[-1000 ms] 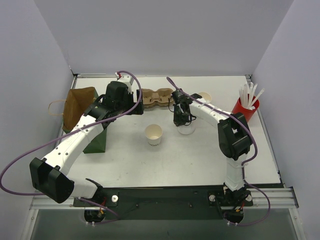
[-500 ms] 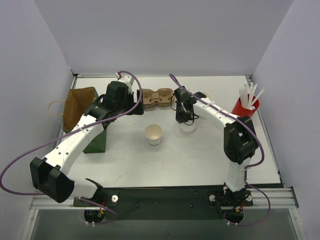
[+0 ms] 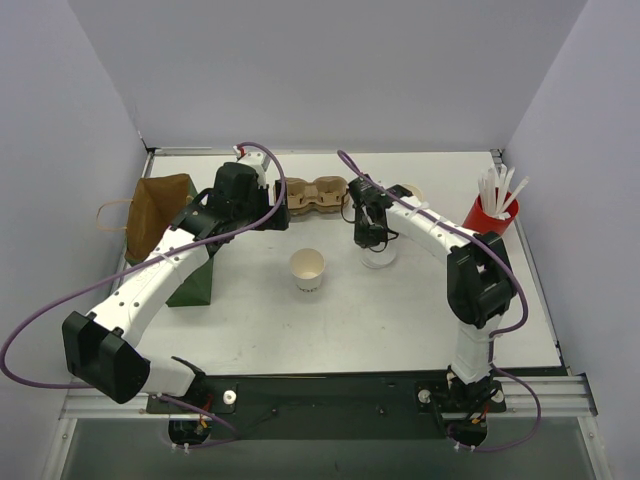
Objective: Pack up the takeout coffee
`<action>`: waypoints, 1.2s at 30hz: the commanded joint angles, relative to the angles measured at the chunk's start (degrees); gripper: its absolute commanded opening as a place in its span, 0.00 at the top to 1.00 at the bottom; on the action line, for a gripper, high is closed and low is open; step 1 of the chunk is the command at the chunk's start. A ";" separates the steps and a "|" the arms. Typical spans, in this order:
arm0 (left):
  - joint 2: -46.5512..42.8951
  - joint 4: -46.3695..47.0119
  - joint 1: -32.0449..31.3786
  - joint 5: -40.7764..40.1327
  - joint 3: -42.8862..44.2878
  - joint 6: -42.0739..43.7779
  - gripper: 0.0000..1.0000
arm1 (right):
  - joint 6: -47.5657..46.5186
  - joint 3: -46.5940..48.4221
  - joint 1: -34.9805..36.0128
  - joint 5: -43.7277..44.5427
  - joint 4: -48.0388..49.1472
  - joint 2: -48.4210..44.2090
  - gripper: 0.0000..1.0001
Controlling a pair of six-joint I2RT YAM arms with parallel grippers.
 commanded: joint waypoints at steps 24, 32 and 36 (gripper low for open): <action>-0.14 2.61 0.52 0.43 1.27 0.21 0.08 | 0.45 -11.27 -8.85 0.39 2.94 -6.95 0.83; -0.14 2.43 0.52 0.51 1.44 0.30 0.08 | 1.16 -13.12 -11.05 -2.16 5.94 -5.46 0.83; -0.14 2.26 0.52 0.34 1.53 0.30 0.08 | 1.51 -13.74 -11.32 -2.43 6.91 -4.76 0.83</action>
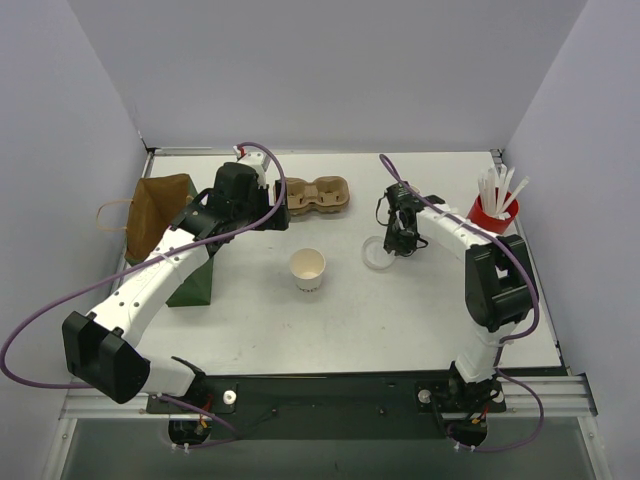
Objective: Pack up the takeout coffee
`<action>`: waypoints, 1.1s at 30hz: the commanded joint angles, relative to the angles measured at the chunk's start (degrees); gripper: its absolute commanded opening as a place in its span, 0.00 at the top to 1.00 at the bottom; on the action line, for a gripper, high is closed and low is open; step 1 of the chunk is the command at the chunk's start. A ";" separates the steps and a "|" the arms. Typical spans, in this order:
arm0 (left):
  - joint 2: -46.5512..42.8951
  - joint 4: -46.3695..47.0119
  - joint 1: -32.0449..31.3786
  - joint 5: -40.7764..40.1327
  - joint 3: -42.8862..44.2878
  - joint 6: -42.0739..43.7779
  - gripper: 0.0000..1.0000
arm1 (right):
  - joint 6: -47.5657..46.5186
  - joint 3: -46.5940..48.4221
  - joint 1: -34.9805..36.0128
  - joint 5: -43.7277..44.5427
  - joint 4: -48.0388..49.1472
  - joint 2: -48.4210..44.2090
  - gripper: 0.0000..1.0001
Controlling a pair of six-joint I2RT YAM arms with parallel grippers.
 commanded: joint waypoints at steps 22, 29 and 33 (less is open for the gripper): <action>1.35 2.10 0.52 1.26 2.76 -0.10 0.08 | 0.42 -2.58 -0.76 0.79 0.74 -0.32 0.83; 1.96 2.10 0.52 1.52 3.11 -0.10 0.08 | 0.06 -3.20 -0.77 2.20 0.57 -1.28 0.83; 2.05 2.19 0.52 1.61 3.20 -0.27 0.08 | -0.02 -3.28 -0.85 2.37 0.66 -1.81 0.83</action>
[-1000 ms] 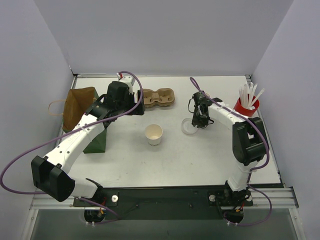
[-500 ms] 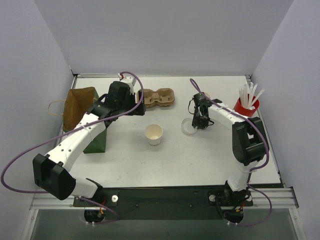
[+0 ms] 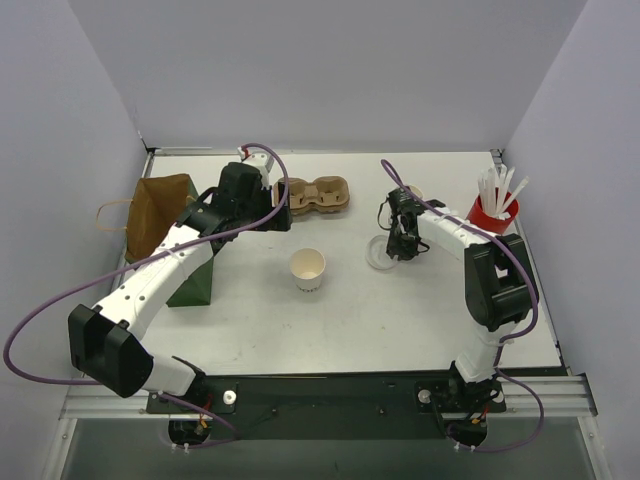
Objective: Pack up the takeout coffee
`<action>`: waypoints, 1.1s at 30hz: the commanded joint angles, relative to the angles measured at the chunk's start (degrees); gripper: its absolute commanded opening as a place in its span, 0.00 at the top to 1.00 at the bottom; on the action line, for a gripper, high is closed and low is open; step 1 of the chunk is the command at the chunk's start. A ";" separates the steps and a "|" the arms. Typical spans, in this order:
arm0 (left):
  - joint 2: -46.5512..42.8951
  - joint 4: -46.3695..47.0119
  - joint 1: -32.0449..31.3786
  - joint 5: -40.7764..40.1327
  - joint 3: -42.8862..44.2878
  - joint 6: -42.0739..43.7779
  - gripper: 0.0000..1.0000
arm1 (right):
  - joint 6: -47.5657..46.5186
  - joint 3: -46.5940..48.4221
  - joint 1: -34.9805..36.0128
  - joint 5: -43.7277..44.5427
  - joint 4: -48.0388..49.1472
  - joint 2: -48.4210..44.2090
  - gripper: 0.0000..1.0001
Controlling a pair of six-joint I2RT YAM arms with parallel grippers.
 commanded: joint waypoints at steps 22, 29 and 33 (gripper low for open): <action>-0.09 2.47 0.52 0.76 2.23 -0.36 0.08 | -1.27 -0.43 0.99 2.00 -0.54 -6.56 0.83; -0.62 2.56 0.52 0.50 1.62 -0.63 0.08 | -3.21 3.17 6.79 2.44 -0.02 -4.19 0.83; -1.41 2.65 0.52 0.41 0.83 -0.80 0.08 | -2.95 4.32 8.37 2.53 -0.02 -2.87 0.83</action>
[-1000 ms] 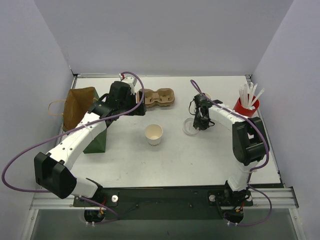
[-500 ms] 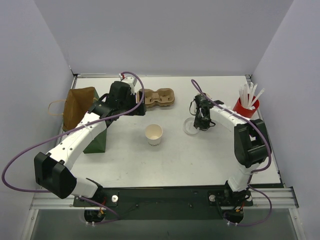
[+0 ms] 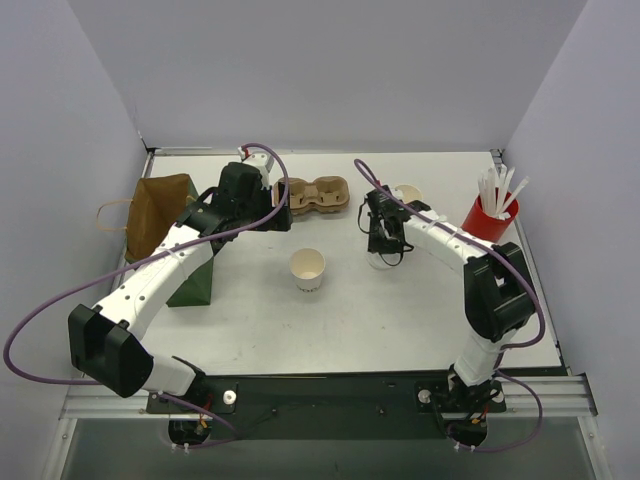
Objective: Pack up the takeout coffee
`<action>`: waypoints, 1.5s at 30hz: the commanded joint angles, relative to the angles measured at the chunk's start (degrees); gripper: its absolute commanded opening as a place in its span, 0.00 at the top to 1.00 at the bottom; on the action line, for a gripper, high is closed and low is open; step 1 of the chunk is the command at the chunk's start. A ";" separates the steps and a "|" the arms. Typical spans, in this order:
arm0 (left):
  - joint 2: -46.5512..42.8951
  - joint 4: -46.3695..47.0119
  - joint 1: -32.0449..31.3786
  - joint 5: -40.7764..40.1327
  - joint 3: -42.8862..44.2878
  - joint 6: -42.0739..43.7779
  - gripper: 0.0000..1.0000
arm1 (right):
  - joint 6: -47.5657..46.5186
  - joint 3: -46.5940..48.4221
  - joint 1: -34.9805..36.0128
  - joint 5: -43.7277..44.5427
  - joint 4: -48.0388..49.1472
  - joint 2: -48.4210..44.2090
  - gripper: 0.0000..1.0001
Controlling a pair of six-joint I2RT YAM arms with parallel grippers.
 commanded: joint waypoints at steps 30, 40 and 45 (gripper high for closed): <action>-3.56 3.33 0.52 -0.34 -2.07 -1.33 0.08 | -0.30 6.44 2.57 0.82 -1.72 4.46 0.94; -3.56 3.33 0.52 -0.51 -1.98 -1.24 0.08 | -0.39 6.36 3.18 2.14 -2.25 2.17 0.93; -3.39 3.42 0.52 -0.43 -2.07 -1.33 0.08 | -0.56 6.44 3.80 2.41 -2.34 2.25 0.92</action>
